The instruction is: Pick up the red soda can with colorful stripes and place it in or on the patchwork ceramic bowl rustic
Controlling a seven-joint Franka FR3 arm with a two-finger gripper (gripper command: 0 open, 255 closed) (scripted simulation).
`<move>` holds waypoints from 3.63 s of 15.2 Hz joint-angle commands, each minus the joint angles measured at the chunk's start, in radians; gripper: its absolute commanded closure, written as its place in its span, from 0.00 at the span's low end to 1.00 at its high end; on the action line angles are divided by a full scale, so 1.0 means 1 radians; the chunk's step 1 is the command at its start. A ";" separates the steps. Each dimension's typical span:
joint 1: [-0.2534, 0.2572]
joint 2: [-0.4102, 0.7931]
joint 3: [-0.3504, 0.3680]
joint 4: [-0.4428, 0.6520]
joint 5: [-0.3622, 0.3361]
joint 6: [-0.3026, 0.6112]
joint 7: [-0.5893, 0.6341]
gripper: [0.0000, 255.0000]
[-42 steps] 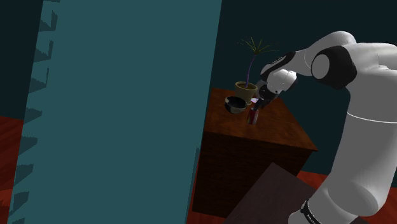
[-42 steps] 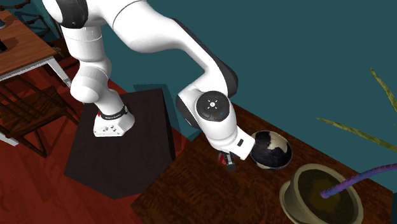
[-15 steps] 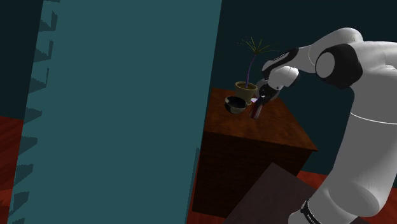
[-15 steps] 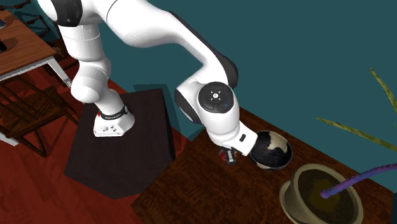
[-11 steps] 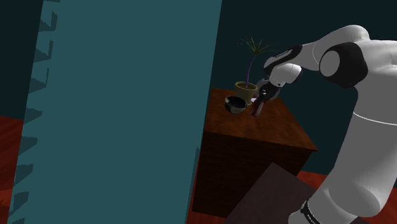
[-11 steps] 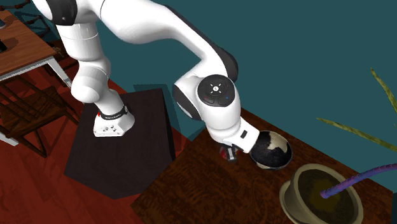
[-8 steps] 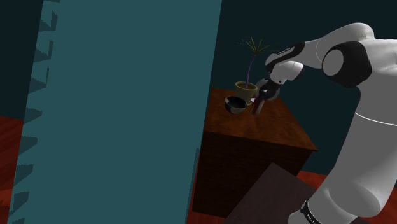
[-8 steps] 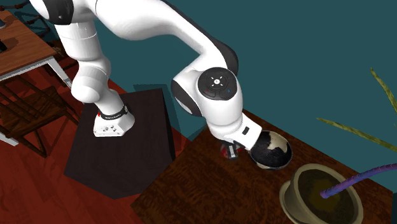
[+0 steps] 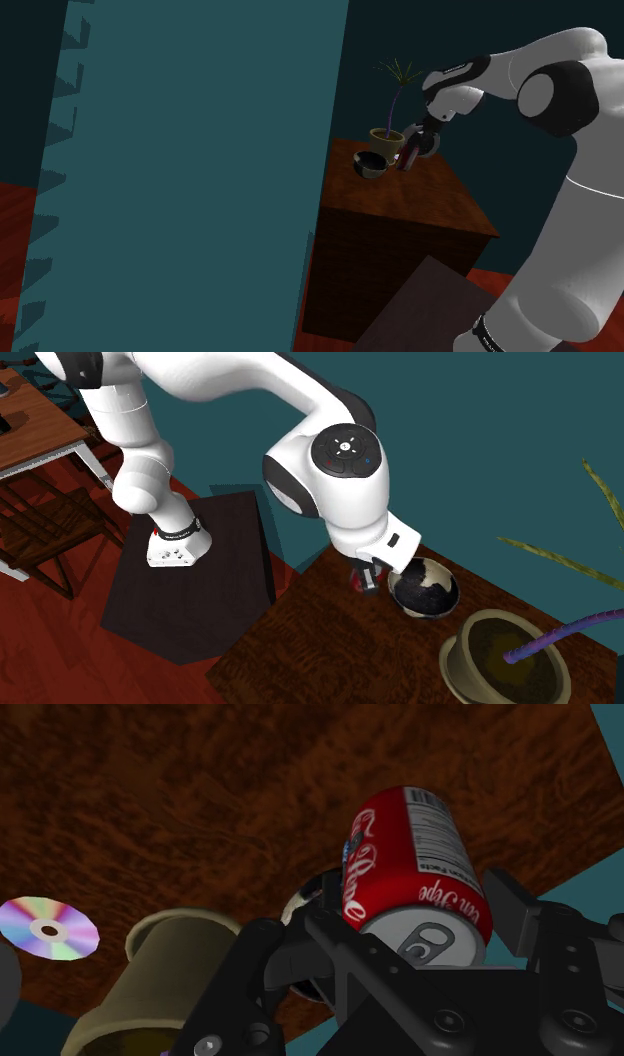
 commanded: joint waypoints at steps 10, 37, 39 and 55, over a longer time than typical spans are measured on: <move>0.000 0.002 -0.004 0.129 -0.023 -0.119 0.051 1.00; -0.165 0.522 0.120 0.719 0.223 -0.240 0.121 1.00; -0.160 0.524 0.121 0.695 0.227 -0.217 0.112 1.00; -0.159 0.515 0.119 0.686 0.225 -0.218 0.108 0.00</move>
